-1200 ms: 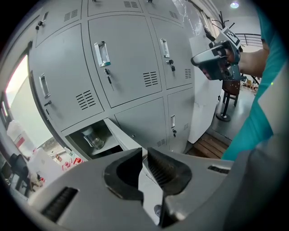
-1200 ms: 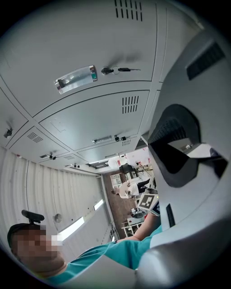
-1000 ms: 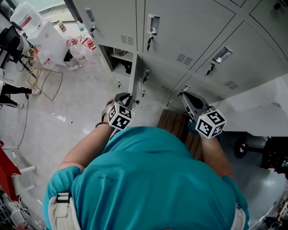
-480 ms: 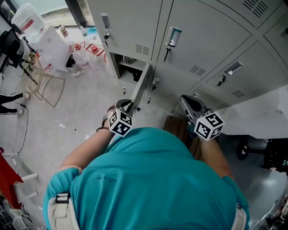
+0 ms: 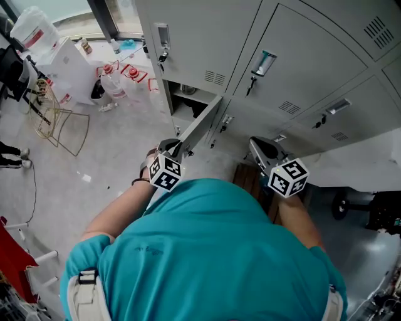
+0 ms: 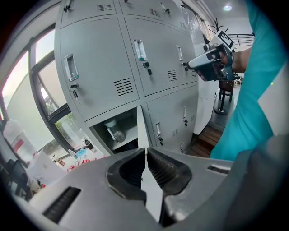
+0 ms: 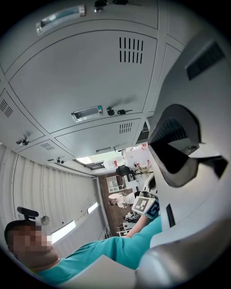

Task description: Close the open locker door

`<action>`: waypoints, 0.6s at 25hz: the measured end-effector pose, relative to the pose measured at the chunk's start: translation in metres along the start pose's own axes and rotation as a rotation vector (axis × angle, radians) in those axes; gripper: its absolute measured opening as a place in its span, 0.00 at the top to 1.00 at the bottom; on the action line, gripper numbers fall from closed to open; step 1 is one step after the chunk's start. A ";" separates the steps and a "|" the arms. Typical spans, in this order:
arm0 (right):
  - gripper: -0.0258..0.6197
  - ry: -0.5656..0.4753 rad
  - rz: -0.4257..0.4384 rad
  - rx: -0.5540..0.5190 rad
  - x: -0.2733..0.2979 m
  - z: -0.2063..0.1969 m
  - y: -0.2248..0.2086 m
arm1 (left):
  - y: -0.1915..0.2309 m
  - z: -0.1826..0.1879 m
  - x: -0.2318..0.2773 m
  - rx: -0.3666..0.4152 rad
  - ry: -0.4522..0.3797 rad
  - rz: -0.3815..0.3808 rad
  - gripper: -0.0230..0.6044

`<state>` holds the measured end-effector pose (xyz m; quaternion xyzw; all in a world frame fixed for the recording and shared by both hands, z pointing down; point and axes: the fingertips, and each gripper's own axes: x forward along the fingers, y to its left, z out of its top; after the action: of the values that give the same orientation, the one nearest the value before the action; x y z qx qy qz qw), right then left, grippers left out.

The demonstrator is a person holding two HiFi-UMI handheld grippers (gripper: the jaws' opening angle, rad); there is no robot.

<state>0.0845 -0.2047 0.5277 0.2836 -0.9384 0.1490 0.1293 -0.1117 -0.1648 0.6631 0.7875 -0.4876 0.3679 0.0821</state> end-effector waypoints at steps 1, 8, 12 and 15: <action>0.96 0.004 -0.003 0.001 0.005 0.000 0.002 | 0.008 -0.002 0.001 -0.003 -0.001 0.003 0.94; 0.96 0.014 -0.034 0.005 0.035 0.007 0.013 | 0.049 -0.011 0.006 0.009 -0.007 0.005 0.94; 0.96 0.021 -0.060 0.010 0.050 0.010 0.017 | 0.072 -0.012 0.011 0.038 -0.011 0.024 0.95; 0.96 0.026 -0.083 0.016 0.058 0.011 0.019 | 0.091 -0.013 0.017 0.056 -0.012 0.044 0.95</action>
<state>0.0253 -0.2216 0.5324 0.3212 -0.9230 0.1545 0.1453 -0.1892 -0.2169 0.6630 0.7809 -0.4946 0.3785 0.0489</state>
